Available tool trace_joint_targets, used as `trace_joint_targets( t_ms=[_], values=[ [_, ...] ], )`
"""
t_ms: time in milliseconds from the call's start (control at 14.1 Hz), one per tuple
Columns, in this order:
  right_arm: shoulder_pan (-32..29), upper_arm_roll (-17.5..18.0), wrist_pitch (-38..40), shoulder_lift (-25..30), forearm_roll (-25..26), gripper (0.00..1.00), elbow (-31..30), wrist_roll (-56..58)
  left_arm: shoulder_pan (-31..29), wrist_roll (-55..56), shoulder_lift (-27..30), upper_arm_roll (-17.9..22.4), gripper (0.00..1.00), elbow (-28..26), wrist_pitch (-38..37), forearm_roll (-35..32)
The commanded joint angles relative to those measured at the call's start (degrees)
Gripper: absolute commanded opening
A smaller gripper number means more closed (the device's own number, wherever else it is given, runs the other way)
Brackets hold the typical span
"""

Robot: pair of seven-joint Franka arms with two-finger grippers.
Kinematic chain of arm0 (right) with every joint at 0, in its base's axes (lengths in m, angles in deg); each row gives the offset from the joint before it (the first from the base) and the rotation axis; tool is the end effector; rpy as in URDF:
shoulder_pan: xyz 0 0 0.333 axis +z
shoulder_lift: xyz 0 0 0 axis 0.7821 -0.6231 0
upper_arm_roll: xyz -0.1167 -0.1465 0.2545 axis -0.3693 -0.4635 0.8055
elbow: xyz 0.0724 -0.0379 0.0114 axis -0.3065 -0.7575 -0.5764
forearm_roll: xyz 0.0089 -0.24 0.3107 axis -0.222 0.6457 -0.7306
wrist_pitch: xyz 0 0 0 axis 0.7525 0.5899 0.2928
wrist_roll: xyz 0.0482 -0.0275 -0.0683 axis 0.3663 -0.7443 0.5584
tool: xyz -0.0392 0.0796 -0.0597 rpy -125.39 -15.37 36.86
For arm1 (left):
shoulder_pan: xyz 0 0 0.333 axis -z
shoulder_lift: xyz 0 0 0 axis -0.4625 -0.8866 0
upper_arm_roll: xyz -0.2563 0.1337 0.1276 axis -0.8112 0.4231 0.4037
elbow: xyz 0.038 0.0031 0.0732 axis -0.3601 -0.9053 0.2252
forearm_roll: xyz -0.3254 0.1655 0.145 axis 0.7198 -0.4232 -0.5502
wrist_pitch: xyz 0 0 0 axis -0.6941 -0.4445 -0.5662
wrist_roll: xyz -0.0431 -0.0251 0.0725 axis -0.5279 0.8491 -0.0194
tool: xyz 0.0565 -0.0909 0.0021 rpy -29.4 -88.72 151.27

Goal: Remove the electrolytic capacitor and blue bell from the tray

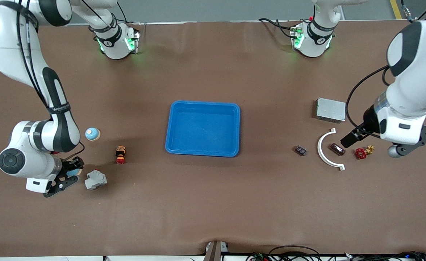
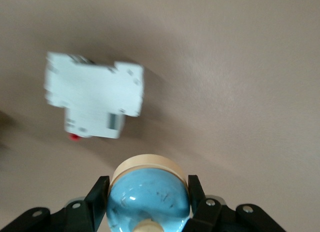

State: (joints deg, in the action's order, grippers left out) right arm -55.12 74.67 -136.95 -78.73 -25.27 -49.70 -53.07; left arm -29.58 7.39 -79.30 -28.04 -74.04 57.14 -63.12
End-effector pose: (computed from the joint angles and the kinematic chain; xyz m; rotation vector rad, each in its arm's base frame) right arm 0.7001 -0.0695 0.2226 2.9228 0.8882 -0.2026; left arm 0.6274 -0.1066 0.5586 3.0350 0.7915 0.1105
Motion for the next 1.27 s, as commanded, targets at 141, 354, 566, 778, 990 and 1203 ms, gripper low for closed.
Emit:
trace_joint_targets(
  t_ms=[141, 354, 566, 778, 990, 1203],
  values=[
    [-3.0, 1.2, -3.2, -3.2, 2.2, 0.0, 1.6, 3.5, -1.6, -10.7, 5.9, 1.7, 1.0, -1.0, -3.8, 3.6],
    [-4.9, 1.2, -5.5, -5.5, 1.8, 0.0, 1.5, 6.2, -3.9, -18.5, 9.8, 2.0, 1.0, -3.3, -5.8, 4.2],
    [-5.0, 1.2, -6.0, -6.0, 1.5, 0.01, 1.5, 6.3, -3.1, -28.1, 12.3, 6.0, 1.0, -3.3, -8.8, 4.1],
    [-5.0, 1.3, -6.1, -6.0, 1.4, 0.15, 1.5, 6.2, -1.0, -30.1, 13.5, 8.3, 1.0, -3.2, -11.9, 3.6],
    [-5.0, 1.3, -6.0, -5.9, 1.3, 1.0, 1.6, 5.9, 3.2, -34.4, 14.5, 13.4, 1.0, -3.5, -13.3, 4.0],
    [-4.9, 1.6, -4.4, -4.7, 1.1, 1.0, 1.7, 5.6, 4.7, -34.4, 15.7, 13.8, 1.0, -4.8, -13.2, 4.0]
  ],
)
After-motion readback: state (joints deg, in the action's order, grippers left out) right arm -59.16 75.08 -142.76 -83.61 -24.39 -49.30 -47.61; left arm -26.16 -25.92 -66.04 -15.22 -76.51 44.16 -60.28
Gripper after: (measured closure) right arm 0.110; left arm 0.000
